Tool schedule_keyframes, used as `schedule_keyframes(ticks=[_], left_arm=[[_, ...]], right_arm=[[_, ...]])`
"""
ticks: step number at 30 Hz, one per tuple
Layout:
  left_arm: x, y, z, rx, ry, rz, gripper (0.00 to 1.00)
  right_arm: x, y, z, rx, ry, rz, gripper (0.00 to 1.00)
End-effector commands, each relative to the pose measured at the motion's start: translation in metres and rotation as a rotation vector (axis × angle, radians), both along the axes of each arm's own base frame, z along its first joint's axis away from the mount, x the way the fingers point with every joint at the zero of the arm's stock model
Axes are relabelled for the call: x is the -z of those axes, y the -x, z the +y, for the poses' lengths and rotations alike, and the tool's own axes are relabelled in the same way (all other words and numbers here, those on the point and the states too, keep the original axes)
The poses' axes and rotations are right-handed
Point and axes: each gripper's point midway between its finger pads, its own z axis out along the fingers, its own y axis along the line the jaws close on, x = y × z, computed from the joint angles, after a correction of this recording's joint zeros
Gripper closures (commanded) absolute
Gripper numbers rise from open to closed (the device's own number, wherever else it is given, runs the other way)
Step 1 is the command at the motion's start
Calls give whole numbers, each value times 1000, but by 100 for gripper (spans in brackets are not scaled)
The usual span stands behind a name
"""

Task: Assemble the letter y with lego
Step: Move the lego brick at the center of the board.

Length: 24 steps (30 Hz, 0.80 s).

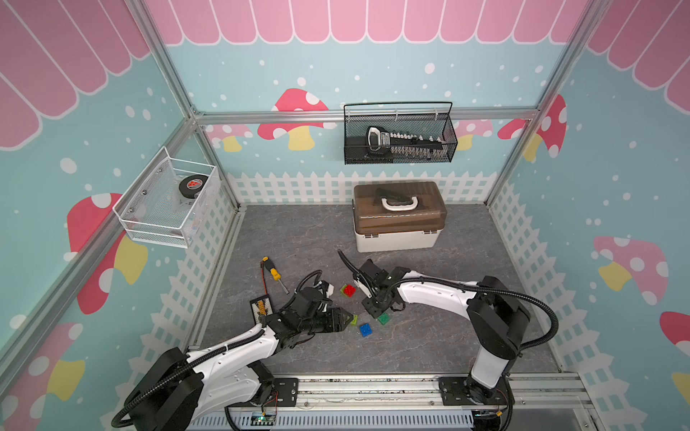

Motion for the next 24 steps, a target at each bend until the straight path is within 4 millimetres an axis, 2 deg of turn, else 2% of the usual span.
schedule_keyframes(ticks=[1, 7, 10, 12, 17, 20, 24], left_arm=[[-2, -1, 0, -4, -7, -12, 29], [-3, -3, -1, -3, -11, -16, 29], [-1, -3, -1, -2, -17, -14, 29], [0, -3, -1, 0, -20, -11, 29], [0, -4, -1, -3, -21, -10, 29], [-1, -5, -1, -6, -22, -12, 29], [-2, -4, 0, -6, -23, -13, 29]], right_arm=[[2, -10, -2, -2, 20, -29, 90], [17, -2, -6, 14, 21, 9, 90], [16, 0, -7, 14, 18, 10, 90], [11, -2, -6, 15, 6, 2, 87], [-14, -9, 1, 9, -25, -37, 63], [-27, -10, 2, 9, -43, -55, 56], [-41, -8, -1, 29, -66, -69, 54]])
